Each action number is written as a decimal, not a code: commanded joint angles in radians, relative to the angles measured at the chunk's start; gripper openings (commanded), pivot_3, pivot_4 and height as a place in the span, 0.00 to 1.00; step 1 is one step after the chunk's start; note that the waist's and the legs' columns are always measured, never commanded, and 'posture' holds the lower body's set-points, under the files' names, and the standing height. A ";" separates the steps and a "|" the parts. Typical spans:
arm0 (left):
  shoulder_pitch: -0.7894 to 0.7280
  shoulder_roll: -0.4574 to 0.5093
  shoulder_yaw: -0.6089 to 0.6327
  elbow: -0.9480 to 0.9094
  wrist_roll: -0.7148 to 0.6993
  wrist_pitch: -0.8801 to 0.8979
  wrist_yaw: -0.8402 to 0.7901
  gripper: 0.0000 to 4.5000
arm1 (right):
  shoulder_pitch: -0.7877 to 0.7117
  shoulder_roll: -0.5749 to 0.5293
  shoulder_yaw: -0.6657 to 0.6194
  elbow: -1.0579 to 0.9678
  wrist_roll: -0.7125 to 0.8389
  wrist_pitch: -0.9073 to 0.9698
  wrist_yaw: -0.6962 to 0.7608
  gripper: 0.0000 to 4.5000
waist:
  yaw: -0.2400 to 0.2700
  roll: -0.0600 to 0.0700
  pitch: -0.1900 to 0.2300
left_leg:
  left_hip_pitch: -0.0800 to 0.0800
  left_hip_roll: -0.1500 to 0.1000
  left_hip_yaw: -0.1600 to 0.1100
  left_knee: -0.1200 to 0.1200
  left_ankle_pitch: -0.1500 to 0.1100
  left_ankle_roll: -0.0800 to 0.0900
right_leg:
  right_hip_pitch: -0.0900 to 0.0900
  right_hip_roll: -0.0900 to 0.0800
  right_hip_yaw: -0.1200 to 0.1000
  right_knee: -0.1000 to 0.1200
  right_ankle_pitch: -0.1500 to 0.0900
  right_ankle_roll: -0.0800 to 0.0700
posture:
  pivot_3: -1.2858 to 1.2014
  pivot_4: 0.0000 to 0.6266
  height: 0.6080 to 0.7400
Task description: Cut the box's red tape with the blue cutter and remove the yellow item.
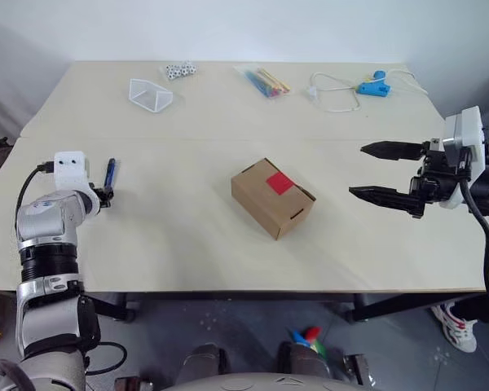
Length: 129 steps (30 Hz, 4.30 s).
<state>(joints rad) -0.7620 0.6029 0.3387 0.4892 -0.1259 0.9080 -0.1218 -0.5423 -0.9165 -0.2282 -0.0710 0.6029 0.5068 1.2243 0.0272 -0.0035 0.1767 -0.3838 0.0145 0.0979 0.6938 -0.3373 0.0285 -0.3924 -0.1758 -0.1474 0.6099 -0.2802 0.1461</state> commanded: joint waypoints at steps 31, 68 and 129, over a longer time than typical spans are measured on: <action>0.021 0.025 -0.030 0.064 0.007 0.112 -0.010 0.09 | -0.022 -0.019 -0.010 -0.012 0.005 -0.004 -0.012 1.00 | -0.014 0.001 -0.001 | 0.006 0.000 0.005 -0.005 0.000 0.000 | 0.000 -0.001 0.003 0.000 0.000 0.000 | 0.52 0.24 1.00; 0.412 0.287 -0.423 -0.546 -0.039 -0.893 -1.072 0.09 | -0.052 0.090 0.566 -0.675 -0.175 0.313 -0.441 0.01 | -0.016 -0.001 0.002 | -0.007 0.000 0.022 -0.010 -0.003 0.003 | -0.020 0.000 0.010 -0.006 0.000 0.000 | 0.52 0.24 1.00; 0.702 0.388 -0.388 -0.776 0.093 -0.831 -0.964 0.09 | -0.150 0.679 0.984 0.073 -0.838 -0.375 -0.239 0.01 | -0.058 0.000 0.001 | 0.010 0.014 0.025 -0.010 -0.006 -0.004 | -0.015 0.009 0.015 0.007 -0.003 -0.007 | 0.52 0.24 1.00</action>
<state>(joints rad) -0.0683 1.0024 -0.0104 -0.2963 -0.0430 0.0755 -1.0810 -0.6904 -0.2610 0.7258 -0.0165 -0.2206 0.1447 0.9790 -0.0311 -0.0033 0.1778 -0.3738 0.0287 0.1227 0.6833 -0.3430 0.0242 -0.4076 -0.1665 -0.1320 0.6180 -0.2833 0.1390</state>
